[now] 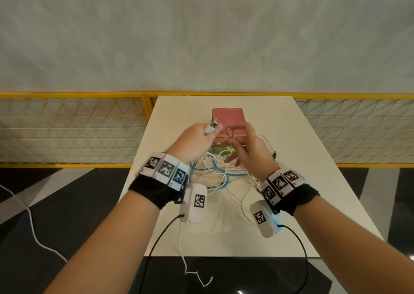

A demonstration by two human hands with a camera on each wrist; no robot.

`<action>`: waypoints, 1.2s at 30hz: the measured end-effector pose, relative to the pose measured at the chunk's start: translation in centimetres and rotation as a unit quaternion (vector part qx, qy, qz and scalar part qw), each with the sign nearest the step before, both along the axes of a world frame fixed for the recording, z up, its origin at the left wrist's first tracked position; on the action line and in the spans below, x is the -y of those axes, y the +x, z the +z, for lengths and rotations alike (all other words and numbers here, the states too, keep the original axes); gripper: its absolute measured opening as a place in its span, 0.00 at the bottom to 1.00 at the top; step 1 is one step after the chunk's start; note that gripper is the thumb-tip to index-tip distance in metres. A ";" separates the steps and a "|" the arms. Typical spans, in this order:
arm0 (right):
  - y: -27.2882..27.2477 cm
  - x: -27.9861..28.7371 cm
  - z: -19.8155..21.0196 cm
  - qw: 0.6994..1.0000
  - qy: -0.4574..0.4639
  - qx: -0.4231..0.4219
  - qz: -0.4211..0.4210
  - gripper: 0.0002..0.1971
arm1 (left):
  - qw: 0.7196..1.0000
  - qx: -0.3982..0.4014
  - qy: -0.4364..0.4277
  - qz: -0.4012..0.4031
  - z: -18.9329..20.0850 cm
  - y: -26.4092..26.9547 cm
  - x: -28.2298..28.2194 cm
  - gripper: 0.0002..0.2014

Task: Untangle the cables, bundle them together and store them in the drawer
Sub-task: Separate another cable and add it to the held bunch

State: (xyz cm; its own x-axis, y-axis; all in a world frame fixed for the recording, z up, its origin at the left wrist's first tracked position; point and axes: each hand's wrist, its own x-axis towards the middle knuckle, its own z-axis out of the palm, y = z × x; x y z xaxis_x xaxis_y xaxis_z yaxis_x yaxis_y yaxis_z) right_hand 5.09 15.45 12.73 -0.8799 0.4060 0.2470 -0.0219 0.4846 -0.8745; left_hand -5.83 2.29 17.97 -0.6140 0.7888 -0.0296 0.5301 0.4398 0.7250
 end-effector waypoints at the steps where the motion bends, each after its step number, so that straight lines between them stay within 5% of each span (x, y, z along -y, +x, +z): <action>1: 0.0 0.1 -0.1 1.000 -0.001 -0.005 -0.005 0.08 | 1.000 0.015 -0.013 0.002 -1.0 0.3 -0.4 0.27; 4: 0.1 0.2 -0.3 0.999 0.018 -0.013 -0.027 0.08 | 0.996 0.081 0.025 0.001 -2.8 1.0 -0.7 0.19; 9: 0.5 -0.5 -0.8 0.995 0.077 0.016 -0.058 0.16 | 0.995 0.023 0.077 0.055 -3.0 0.8 -0.8 0.04; 13: 1.1 -0.3 -0.8 0.996 0.084 0.007 -0.035 0.04 | 0.985 -0.022 0.123 0.122 -2.4 0.2 -0.8 0.07; 20: 1.6 -0.8 -0.8 0.989 0.059 0.128 0.039 0.10 | 0.949 -0.053 0.242 0.197 -2.0 -0.6 -0.5 0.05; 24: 1.1 -0.3 0.7 0.994 -0.027 0.083 0.059 0.10 | 0.953 -0.069 0.232 0.185 -2.3 -0.4 -0.7 0.08; 29: 2.5 -2.5 -1.1 0.978 -0.076 0.184 0.056 0.15 | 0.908 -0.053 0.298 0.290 -0.6 -3.5 1.6 0.03; 31: 3.2 -3.4 -1.6 0.977 -0.082 0.193 0.035 0.15 | 0.928 -0.078 0.253 0.261 -0.2 -4.4 2.5 0.04; 33: 3.0 -3.8 -1.1 0.984 -0.048 0.170 0.005 0.15 | 0.947 -0.105 0.214 0.214 -0.4 -4.3 2.3 0.09; 36: 1.7 -4.0 0.3 0.977 0.142 0.154 -0.039 0.13 | 0.951 -0.102 0.255 0.144 -0.3 -2.8 1.1 0.13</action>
